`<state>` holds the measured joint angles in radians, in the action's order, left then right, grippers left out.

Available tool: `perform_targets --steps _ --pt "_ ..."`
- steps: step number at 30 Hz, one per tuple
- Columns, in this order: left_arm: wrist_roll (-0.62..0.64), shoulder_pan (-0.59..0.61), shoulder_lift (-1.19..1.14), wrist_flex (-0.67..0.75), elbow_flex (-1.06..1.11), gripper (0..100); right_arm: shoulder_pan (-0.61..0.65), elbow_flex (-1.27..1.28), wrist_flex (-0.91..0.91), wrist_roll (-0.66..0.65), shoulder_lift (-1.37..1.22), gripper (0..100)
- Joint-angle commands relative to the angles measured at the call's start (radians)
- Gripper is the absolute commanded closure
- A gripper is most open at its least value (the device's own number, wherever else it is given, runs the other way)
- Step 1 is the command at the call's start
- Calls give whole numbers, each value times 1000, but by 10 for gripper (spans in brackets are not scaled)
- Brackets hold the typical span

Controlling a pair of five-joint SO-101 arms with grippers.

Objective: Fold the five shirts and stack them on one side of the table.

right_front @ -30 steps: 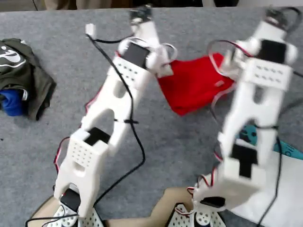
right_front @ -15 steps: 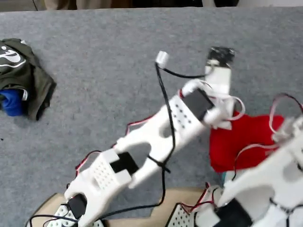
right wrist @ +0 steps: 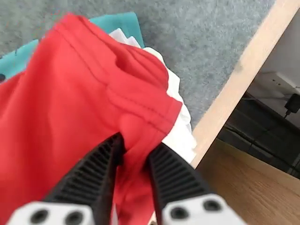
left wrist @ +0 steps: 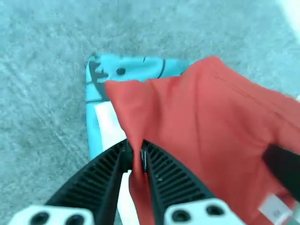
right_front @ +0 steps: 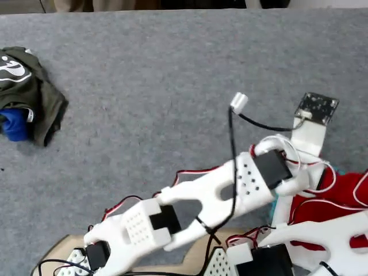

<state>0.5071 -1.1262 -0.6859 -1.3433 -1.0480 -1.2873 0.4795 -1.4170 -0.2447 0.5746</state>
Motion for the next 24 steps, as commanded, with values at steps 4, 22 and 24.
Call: perform_targets --steps 4,22,24 --pt "-2 3 -5 14 -43 953 -19 38 26 -31 39 691" --pt "-127 222 -2 -336 -419 988 150 -179 -367 -124 45 872" --pt "-167 285 -2 -416 -473 974 208 -189 -367 -124 45 979"
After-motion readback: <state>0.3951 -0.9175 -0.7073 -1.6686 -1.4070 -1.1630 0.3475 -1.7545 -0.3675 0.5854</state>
